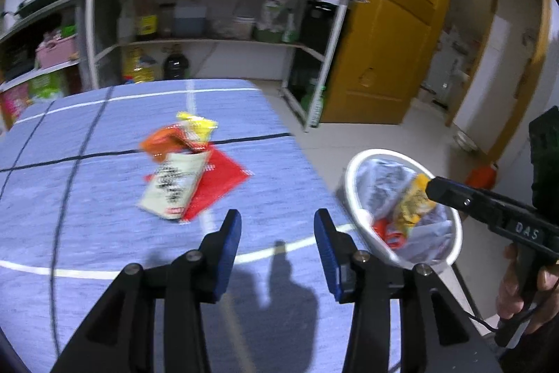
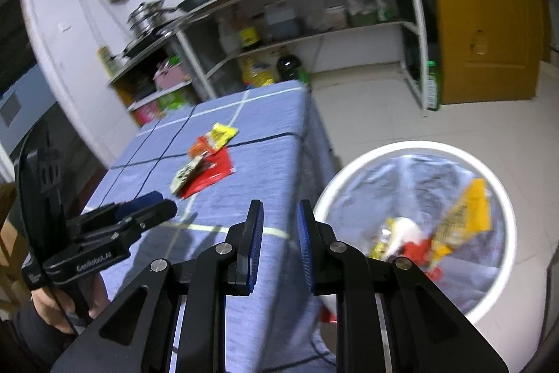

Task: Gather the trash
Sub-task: 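Move both tools back toward the remaining wrappers on the table, then grasp the beige packet with the left tool while the right tool grasps the yellow wrapper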

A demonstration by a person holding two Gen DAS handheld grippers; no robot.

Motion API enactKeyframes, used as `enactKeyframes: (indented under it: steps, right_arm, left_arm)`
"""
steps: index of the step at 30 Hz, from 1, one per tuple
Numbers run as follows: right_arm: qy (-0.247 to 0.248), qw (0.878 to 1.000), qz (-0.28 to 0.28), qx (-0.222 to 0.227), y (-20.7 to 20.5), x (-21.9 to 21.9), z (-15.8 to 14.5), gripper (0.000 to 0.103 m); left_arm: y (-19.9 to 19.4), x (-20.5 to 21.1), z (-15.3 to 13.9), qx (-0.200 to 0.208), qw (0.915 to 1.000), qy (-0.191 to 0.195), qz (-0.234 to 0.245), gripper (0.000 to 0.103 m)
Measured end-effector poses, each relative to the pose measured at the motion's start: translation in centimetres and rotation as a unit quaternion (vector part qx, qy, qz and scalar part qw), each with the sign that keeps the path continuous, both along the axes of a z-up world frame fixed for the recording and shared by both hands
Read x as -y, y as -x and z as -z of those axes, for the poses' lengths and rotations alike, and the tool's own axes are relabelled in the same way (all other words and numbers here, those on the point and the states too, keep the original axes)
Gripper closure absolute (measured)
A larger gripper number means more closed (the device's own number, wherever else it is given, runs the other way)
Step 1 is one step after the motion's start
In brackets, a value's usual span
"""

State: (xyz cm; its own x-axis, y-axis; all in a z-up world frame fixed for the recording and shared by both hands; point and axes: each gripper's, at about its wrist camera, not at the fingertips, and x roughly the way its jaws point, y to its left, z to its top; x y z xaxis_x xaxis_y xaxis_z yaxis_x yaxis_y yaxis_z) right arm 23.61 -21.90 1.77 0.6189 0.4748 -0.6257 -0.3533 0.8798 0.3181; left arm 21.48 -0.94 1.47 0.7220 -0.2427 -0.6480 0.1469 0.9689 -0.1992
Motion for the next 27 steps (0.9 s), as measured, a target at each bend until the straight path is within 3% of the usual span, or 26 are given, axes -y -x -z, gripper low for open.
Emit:
enactKeyframes:
  steps: [5, 9, 12, 19, 22, 27]
  right_arm:
    - [0.008, 0.999, -0.038, -0.006, -1.3, -4.0, 0.4, 0.082]
    - [0.013, 0.998, -0.058, -0.011, -2.3, -6.4, 0.9, 0.082]
    - [0.016, 0.997, -0.068, -0.015, -3.0, -7.6, 1.2, 0.082]
    - [0.021, 0.996, -0.079, -0.021, -4.9, -8.9, 1.7, 0.082]
    - [0.02, 0.996, -0.08, -0.02, -5.4, -9.1, 1.6, 0.082]
    - [0.022, 0.996, -0.083, -0.022, -6.4, -9.8, 1.7, 0.082]
  left_arm:
    - [-0.6, -3.2, 0.6, -0.006, 0.9996, -0.001, -0.027, 0.057]
    - [-1.9, -4.9, 1.5, -0.014, 0.9991, -0.004, -0.039, 0.05]
    - [-3.3, -5.4, 2.3, -0.02, 0.9988, -0.009, -0.043, 0.049]
    - [-6.9, -5.7, 4.1, -0.041, 0.9982, -0.027, -0.033, 0.047]
    - [-7.9, -5.5, 4.5, -0.044, 0.9976, -0.044, -0.031, 0.042]
    - [-9.2, -5.9, 5.1, -0.068, 0.9963, -0.042, -0.032, 0.041]
